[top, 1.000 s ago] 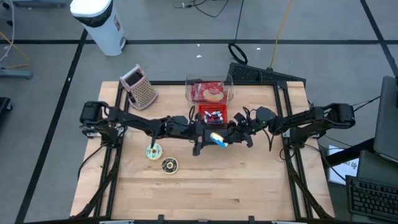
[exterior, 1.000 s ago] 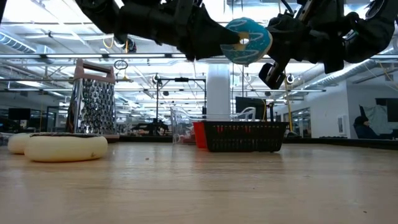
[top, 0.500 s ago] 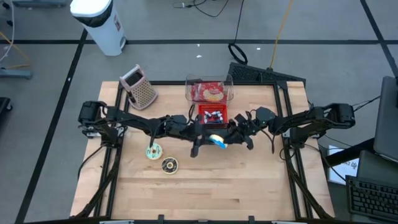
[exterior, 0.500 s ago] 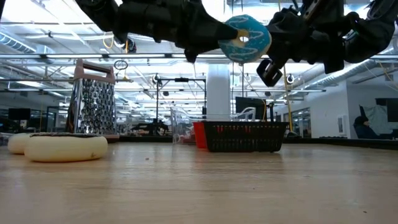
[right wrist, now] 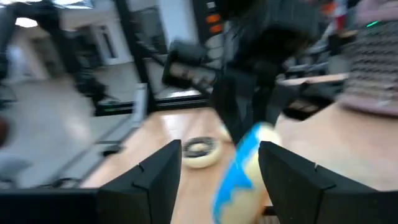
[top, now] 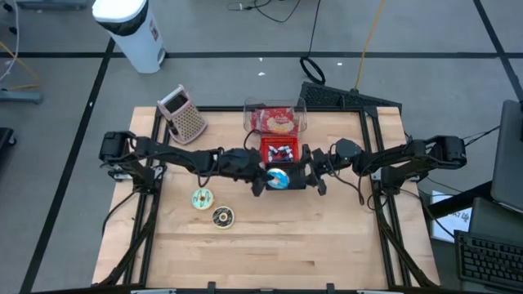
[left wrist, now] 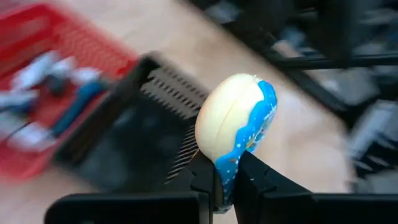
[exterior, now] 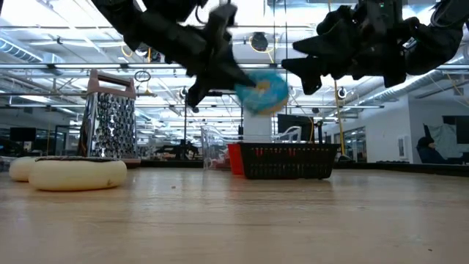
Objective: Pick & Place Food Item
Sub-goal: Put the blue doughnut into the black bin
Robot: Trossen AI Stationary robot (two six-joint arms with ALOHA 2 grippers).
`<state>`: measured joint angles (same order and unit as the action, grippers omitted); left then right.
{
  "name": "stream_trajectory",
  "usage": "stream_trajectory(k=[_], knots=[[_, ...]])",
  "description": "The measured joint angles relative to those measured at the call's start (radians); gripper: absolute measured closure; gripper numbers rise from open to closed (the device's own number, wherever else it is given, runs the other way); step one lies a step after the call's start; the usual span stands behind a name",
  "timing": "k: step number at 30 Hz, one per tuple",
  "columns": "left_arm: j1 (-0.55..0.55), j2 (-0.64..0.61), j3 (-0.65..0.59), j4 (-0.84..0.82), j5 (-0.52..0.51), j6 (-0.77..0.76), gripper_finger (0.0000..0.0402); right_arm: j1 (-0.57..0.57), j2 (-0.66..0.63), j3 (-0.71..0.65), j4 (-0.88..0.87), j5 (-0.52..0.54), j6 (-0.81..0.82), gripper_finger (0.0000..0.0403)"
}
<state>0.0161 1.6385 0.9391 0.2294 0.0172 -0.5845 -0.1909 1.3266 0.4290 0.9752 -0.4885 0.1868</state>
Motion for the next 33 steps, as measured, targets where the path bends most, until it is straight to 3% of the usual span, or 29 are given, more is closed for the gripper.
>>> stream_trajectory(k=[4, 8, 14, 24, 33], knots=[[0.001, 0.007, -0.001, -0.041, -0.126, -0.061, 0.0384, 0.000, 0.000, 0.000, 0.000, 0.123, -0.089, 0.0193], [0.001, 0.030, -0.001, -0.043, -0.173, -0.120, 0.0392, 0.001, 0.000, 0.000, 0.000, 0.205, -0.128, 0.0198], [0.001, 0.077, -0.001, -0.040, -0.201, -0.193, 0.0361, 0.003, 0.000, 0.000, 0.000, 0.200, -0.123, 0.0206], [0.002, 0.155, -0.001, -0.025, -0.203, -0.250, 0.0386, 0.003, 0.000, 0.000, 0.000, 0.200, -0.121, 0.0212], [0.002, 0.155, -0.001, -0.025, -0.220, -0.271, 0.0331, 0.003, 0.000, 0.000, -0.002, 0.199, -0.121, 0.0216]])
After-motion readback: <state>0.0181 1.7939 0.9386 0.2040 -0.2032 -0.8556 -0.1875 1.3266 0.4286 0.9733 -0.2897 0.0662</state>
